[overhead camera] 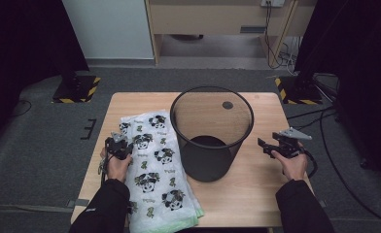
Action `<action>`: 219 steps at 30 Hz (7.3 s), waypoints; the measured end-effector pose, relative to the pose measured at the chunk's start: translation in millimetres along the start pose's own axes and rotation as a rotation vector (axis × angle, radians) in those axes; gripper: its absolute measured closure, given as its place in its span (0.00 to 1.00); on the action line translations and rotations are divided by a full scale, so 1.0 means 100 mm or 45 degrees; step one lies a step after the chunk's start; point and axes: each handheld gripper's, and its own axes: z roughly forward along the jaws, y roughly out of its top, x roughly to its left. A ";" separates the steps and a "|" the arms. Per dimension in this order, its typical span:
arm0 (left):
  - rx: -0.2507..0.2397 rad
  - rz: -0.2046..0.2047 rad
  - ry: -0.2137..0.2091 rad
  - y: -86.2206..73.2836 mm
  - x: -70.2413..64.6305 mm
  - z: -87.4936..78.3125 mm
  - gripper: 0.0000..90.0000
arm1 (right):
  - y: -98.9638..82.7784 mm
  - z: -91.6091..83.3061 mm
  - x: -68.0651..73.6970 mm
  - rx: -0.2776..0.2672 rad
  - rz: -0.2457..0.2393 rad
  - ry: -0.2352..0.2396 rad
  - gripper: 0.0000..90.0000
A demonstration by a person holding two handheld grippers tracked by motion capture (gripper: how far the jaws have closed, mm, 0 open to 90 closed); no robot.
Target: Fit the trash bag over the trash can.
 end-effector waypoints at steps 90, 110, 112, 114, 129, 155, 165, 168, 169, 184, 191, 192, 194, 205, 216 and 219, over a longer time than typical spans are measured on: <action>-0.823 0.237 -0.824 1.34 -1.64 -1.93 0.42 | 1.71 -0.78 0.99 -0.413 -0.194 0.632 0.68; -0.708 -0.024 -0.659 1.18 -1.33 -1.60 0.44 | 2.26 -1.04 1.10 -0.624 -0.097 0.529 0.44; -0.713 -0.019 -0.654 1.17 -1.34 -1.60 0.44 | 2.36 -1.01 1.18 -0.638 -0.091 0.537 0.41; -0.713 -0.013 -0.647 1.17 -1.34 -1.60 0.44 | 2.45 -0.95 1.28 -0.635 -0.088 0.540 0.39; -0.774 -0.009 -0.653 1.03 -1.18 -1.76 0.37 | 2.18 0.13 1.81 -0.070 -0.258 0.499 0.33; -0.714 0.212 -0.471 0.68 -1.15 -1.42 0.82 | 2.23 -0.09 1.69 -0.346 -0.190 0.466 0.31; -0.945 0.339 -0.490 1.27 -1.32 -1.90 0.95 | 2.29 -0.26 1.61 -0.500 -0.137 0.505 0.34; -0.937 0.393 -0.551 1.39 -1.46 -1.93 0.95 | 2.31 -0.30 1.60 -0.539 -0.126 0.540 0.34; -0.926 0.421 -0.565 1.41 -1.53 -1.92 0.95 | 2.31 -0.31 1.60 -0.544 -0.125 0.552 0.34; -0.778 0.408 -0.620 1.25 -1.67 -1.86 0.41 | 2.11 0.06 1.96 -0.153 -0.304 0.718 0.43; -0.738 0.332 -0.538 0.85 -1.38 -1.97 0.31 | 2.01 0.19 1.96 0.038 -0.390 0.573 0.50; -0.722 0.328 -0.533 0.82 -1.35 -1.95 0.31 | 2.01 0.20 1.95 0.055 -0.384 0.557 0.50; -0.712 0.311 -0.530 0.78 -1.31 -1.88 0.35 | 2.00 0.21 1.95 0.076 -0.391 0.529 0.50; -0.844 0.345 -0.452 0.95 -1.27 -1.83 0.96 | 2.10 0.09 1.89 -0.135 -0.306 0.523 0.42; -0.981 0.420 -0.614 1.17 -1.50 -1.90 1.00 | 2.26 -0.13 1.88 -0.404 -0.203 0.620 0.39; -0.963 0.457 -0.694 1.19 -1.62 -1.87 1.00 | 2.27 -0.13 1.89 -0.425 -0.174 0.657 0.38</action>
